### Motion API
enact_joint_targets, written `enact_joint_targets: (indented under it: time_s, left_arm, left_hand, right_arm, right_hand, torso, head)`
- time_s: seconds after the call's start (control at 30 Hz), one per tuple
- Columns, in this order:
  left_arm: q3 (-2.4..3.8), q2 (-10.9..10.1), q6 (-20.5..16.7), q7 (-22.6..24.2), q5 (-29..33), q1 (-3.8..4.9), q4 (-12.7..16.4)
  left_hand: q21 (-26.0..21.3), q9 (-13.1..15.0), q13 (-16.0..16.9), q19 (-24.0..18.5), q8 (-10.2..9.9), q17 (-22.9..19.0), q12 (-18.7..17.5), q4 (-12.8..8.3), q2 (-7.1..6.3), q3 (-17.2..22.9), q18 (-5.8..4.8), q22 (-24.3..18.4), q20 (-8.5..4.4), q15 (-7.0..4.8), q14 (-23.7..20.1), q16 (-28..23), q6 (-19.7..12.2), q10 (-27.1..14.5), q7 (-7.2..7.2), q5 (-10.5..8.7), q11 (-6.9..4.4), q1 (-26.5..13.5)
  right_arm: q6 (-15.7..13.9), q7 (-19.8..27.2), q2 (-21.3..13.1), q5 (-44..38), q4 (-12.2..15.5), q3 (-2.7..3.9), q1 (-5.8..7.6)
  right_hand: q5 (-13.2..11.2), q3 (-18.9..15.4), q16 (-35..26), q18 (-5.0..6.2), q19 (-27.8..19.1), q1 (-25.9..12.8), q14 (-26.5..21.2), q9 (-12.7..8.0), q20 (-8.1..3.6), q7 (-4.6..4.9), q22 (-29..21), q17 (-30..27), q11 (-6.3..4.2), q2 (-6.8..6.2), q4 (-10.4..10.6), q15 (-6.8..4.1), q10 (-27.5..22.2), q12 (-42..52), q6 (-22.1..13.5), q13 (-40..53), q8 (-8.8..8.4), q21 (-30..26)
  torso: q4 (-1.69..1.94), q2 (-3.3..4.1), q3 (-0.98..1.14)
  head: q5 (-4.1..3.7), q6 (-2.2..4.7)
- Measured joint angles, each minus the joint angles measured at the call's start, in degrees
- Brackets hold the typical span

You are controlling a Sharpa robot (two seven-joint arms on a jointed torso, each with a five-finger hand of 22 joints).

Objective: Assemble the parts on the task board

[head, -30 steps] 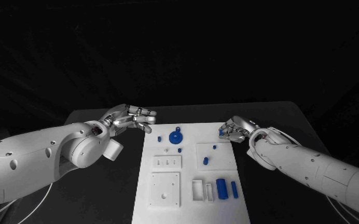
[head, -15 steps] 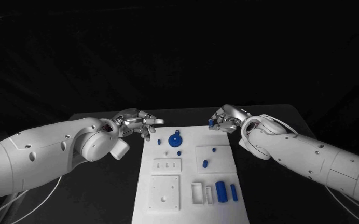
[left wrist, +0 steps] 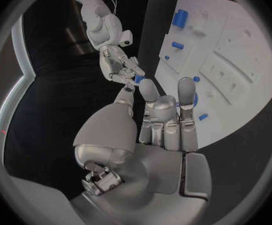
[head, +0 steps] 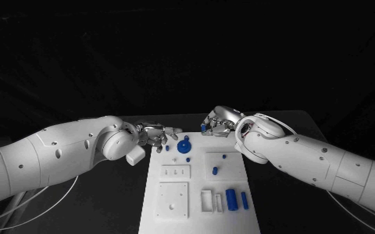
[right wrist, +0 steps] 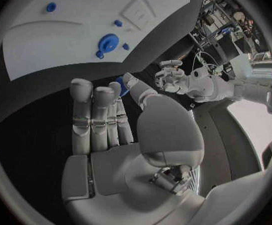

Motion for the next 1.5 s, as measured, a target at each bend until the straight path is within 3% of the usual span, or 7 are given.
enact_joint_targets:
  time_s: [0.07,0.13,0.3,0.47,0.63,0.87,1.5]
  left_arm:
    - [-0.01,0.3,-0.2,-1.0,-0.2,0.00,-0.2]
    - [-0.02,0.6,-0.5,-2.0,-0.5,0.01,-0.3]
    - [-0.02,1.3,-1.3,-3.6,-1.0,0.01,-0.4]
    - [-0.01,1.8,-2.2,-4.3,-1.4,0.01,-0.3]
    - [-0.01,2.1,-2.8,-4.5,-1.9,0.01,-0.2]
    - [0.00,2.5,-3.9,-4.3,-4.3,0.01,0.0]
    - [-0.04,3.9,-5.2,-4.0,-9.8,-0.05,-0.6]
  left_hand:
    - [0.0,7.6,0.8,0.0,2.3,-0.2,0.1,1.3,-0.89,1.1,0.00,1.1,0.00,-0.02,0.0,0.7,-0.7,-0.2,-0.58,0.00,-0.10,-1.2]
    - [-0.9,15.1,1.5,0.1,1.6,-0.7,0.1,2.9,-1.78,2.7,0.01,3.0,-0.11,-0.20,-0.2,1.8,-0.8,-0.2,-0.77,0.00,-0.10,-2.1]
    - [-1.8,21.7,2.0,0.5,1.2,-0.6,0.1,3.6,-2.35,3.3,0.00,5.3,-0.51,-0.45,-0.4,2.8,0.4,0.1,-1.31,0.48,-0.42,-2.7]
    - [-2.8,26.6,2.3,0.7,2.9,-0.3,0.1,3.8,-2.56,3.6,0.00,6.8,-0.71,-0.70,-0.1,3.3,0.5,0.3,-1.83,3.49,-0.64,-2.9]
    - [-4.3,26.8,2.2,0.7,2.0,-2.0,-0.2,4.3,-3.19,3.9,0.01,7.3,-0.71,-0.78,-0.4,2.2,0.3,0.1,-1.63,3.48,-0.84,-2.8]
    - [-6.7,24.8,1.7,1.0,0.0,-4.8,-1.0,7.4,-5.39,5.3,0.00,9.0,-0.38,-0.31,-0.9,0.6,-0.1,-0.3,-1.24,1.69,-0.51,-2.3]
    - [-11.3,19.5,1.2,1.9,-1.3,-6.7,-1.7,7.8,-5.42,5.2,0.01,14.3,0.03,-0.06,-1.6,-0.7,-0.1,-0.7,-0.82,1.32,-0.10,-2.3]
  right_arm:
    - [0.3,-0.5,0.4,-0.4,0.5,-0.07,0.01]
    - [0.6,-1.0,0.9,-0.8,1.0,-0.10,0.02]
    - [1.1,-1.9,2.3,-1.6,1.6,-0.35,0.08]
    - [1.6,-2.6,3.3,-2.2,1.7,-0.99,0.10]
    - [2.0,-2.9,4.2,-2.6,1.8,-1.31,0.10]
    - [2.4,-3.1,5.1,-2.8,2.1,-1.47,0.11]
    - [3.1,-3.1,6.0,-3.1,2.4,-1.53,0.13]
  right_hand:
    - [0.0,0.0,0.0,0.00,0.0,-0.1,0.0,0.0,0.00,-0.01,0.0,0.0,0.00,-0.06,0.0,0.00,0.0,0.0,0.0,0.0,-0.01,0.0]
    - [0.0,0.0,0.0,0.00,0.0,-0.1,0.0,0.0,0.00,-0.01,0.0,0.0,0.01,-0.06,0.0,0.00,0.0,0.0,0.0,0.0,-0.03,0.0]
    - [0.0,0.2,0.0,0.00,0.0,-0.1,0.0,0.0,0.00,-0.02,0.0,0.0,0.01,-0.06,0.2,0.00,0.0,0.0,0.0,0.1,-0.13,0.3]
    - [0.0,0.2,0.0,-0.01,0.0,-0.1,0.0,0.0,0.00,-0.02,0.0,0.0,0.02,-0.14,0.2,-0.02,0.0,0.0,0.0,0.1,0.09,0.3]
    - [0.0,0.2,0.0,-0.01,0.0,-0.1,0.2,-0.1,0.00,-0.03,0.0,0.1,0.02,-0.14,0.2,-0.18,0.0,0.0,0.0,0.1,0.09,0.3]
    - [0.2,0.2,0.0,0.00,0.0,-0.4,0.2,-0.1,0.00,-0.04,0.0,0.1,0.12,-0.37,0.2,-0.18,0.1,0.0,0.0,0.2,0.09,0.3]
    - [0.2,0.0,0.0,0.00,0.0,-0.3,0.2,0.0,0.01,-0.13,0.0,0.0,0.22,-0.45,0.3,-0.18,0.2,0.0,-0.1,0.2,0.01,0.3]
  torso:
    - [-0.01,-0.03,0.01]
    - [-0.03,-0.04,0.00]
    - [-0.08,-0.04,0.00]
    - [-0.10,-0.03,0.00]
    - [-0.08,-0.01,0.00]
    - [-0.04,-0.01,0.02]
    - [-0.11,-0.02,0.03]
  head:
    - [0.11,-0.07]
    - [0.17,-0.12]
    - [0.25,-0.26]
    - [0.28,-0.34]
    - [0.21,-0.46]
    - [0.19,-0.59]
    - [0.48,-0.71]
